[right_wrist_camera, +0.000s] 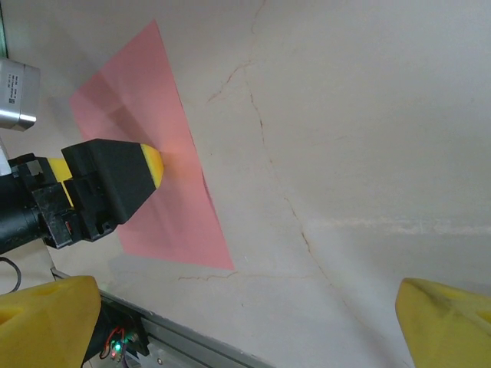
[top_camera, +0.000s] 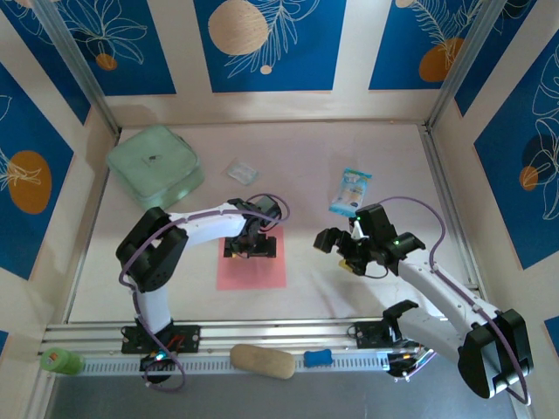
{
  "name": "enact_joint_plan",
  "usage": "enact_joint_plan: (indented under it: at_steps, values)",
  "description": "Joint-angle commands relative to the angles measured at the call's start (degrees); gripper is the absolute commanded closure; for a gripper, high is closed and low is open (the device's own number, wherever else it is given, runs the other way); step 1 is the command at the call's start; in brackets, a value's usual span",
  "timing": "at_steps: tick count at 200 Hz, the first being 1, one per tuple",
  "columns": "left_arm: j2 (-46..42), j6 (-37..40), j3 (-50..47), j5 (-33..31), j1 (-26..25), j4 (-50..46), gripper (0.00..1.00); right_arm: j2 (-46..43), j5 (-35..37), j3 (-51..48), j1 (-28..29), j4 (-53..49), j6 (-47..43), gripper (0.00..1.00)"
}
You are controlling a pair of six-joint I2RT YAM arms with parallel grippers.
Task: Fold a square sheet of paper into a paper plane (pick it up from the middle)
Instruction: First fold a square sheet of paper at the bottom-center of the table.
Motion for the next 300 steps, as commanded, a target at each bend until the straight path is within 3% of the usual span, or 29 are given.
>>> enact_joint_plan:
  at_steps: [1,77,123,173,211,252,300]
  values:
    - [2.6,0.0,-3.0,1.2,-0.9,1.2,0.04,-0.4,1.4,1.7,0.7,-1.5,1.2,0.01]
    - [1.1,0.4,-2.6,0.3,-1.2,1.0,0.1,-0.9,5.9,2.0,1.8,-2.1,3.8,0.01]
    - [-4.8,0.2,-5.0,-1.0,-1.3,4.5,0.29,-4.1,11.7,0.9,2.0,-2.5,6.2,0.0]
    - [-12.5,1.9,-8.0,0.1,-1.2,10.4,0.49,-12.5,10.7,-3.4,2.1,0.3,1.6,0.01]
    - [-18.0,1.8,-11.1,5.9,-1.0,19.0,0.51,-17.4,6.7,-6.2,1.3,4.0,1.1,0.04]
    - [-20.5,0.8,-14.2,20.9,0.3,32.8,0.51,-17.1,0.3,-6.4,-2.7,4.7,1.1,0.07]
    - [-20.0,-5.6,-19.2,26.7,2.1,43.2,0.5,-16.8,-4.5,-6.8,-4.8,5.7,1.5,0.09]
